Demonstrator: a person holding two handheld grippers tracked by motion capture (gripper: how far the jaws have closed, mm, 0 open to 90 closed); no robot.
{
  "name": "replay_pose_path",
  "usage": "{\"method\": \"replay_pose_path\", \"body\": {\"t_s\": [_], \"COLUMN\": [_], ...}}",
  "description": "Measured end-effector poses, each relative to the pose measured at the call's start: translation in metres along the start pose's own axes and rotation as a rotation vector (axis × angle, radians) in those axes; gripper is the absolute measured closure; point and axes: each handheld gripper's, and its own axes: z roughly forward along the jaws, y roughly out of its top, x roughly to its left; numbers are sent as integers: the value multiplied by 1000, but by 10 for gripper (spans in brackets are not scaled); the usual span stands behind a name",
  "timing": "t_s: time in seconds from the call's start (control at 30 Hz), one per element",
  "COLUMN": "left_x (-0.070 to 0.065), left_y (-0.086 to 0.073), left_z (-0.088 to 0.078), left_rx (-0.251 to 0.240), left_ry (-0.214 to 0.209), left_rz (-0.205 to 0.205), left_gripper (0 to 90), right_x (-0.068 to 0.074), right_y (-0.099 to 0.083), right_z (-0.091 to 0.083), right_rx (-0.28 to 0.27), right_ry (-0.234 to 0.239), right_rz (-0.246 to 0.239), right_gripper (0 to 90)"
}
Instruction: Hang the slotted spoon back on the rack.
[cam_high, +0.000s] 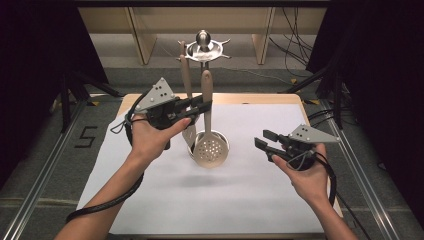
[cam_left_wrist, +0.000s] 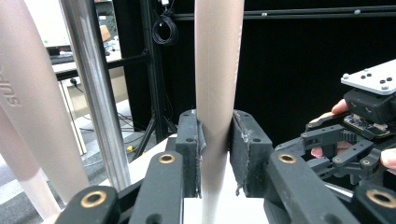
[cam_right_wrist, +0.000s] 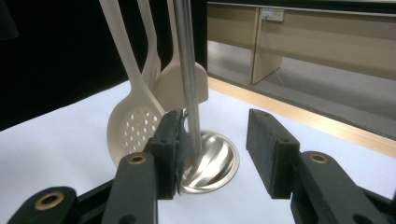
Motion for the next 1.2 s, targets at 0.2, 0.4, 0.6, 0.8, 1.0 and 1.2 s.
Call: {"method": "replay_pose_path", "body": {"t_s": [0.2, 0.4, 0.6, 0.8, 1.0, 1.2], "left_x": [1, 2, 4, 5, 7, 10], "left_y": [0, 2, 3, 5, 6, 6], "left_z": [1, 2, 2, 3, 4, 4], "left_rx": [0, -3, -4, -4, -4, -2], "left_ry": [1, 1, 3, 3, 1, 0], "left_rz": [0, -2, -2, -2, -5, -13], "left_gripper": [734, 734, 734, 734, 735, 734], "right_x": [0, 0, 0, 0, -1, 0], "right_y": [0, 0, 0, 0, 0, 0], "right_z": [1, 1, 1, 0, 0, 0], "right_rx": [-5, -1, -2, -6, -7, -12], "right_ry": [10, 6, 7, 2, 0, 3], "right_rz": [2, 8, 9, 9, 3, 21], "right_gripper": [570, 568, 567, 567, 566, 567]}}
